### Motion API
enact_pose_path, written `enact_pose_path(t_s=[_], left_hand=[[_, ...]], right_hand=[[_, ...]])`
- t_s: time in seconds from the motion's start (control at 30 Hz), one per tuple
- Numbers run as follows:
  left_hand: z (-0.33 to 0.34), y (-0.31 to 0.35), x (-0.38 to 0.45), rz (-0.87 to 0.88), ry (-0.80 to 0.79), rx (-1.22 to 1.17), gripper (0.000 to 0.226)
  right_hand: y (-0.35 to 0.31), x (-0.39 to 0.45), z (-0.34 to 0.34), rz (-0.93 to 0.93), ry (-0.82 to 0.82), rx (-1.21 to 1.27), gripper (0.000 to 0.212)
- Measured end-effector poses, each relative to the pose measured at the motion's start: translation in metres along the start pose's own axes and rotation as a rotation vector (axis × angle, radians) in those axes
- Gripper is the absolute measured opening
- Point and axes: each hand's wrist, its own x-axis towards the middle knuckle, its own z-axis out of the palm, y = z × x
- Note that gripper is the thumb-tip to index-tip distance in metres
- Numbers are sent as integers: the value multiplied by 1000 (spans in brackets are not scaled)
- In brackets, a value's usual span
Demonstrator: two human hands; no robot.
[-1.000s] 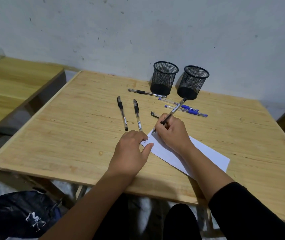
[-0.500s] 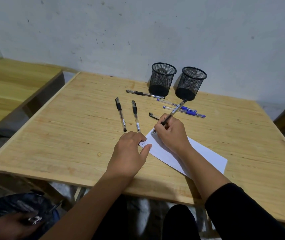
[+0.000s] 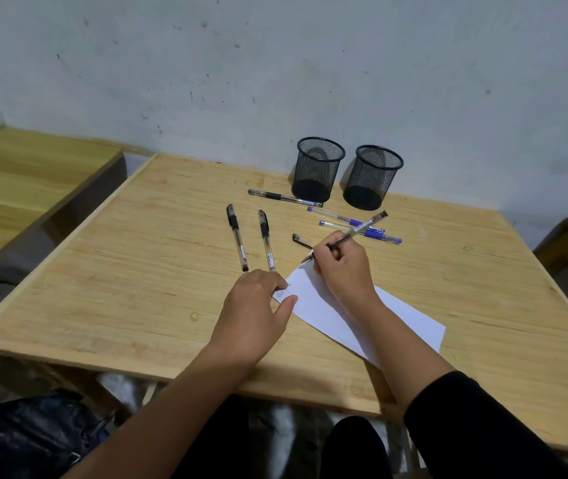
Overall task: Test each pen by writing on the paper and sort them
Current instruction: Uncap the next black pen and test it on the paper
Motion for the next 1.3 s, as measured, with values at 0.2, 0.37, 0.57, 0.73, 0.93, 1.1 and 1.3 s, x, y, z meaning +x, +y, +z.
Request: enact_pose_path(t_s=[0.2, 0.37, 0.57, 0.73, 0.93, 1.1, 1.3], left_hand=[[-9, 18, 44, 36, 17, 81, 24], [10, 21, 97, 43, -127, 128, 28], [22, 16, 120, 41, -310, 282, 26], [16, 17, 117, -8, -225, 116, 14], [1, 27, 106, -18, -141, -115, 12], [-7, 35, 101, 25, -123, -202, 10], [-14, 45, 92, 37, -81, -302, 12]], right_hand=[[-7, 13, -27, 195, 141, 97, 14], [-14, 11, -45, 287, 141, 170, 19], [-17, 9, -52, 340, 147, 311, 24], [-20, 10, -49, 274, 122, 322, 22], [-35, 12, -45, 239, 77, 456, 21], [-38, 13, -44, 174, 31, 357, 24], [-44, 10, -51, 48, -61, 364, 18]])
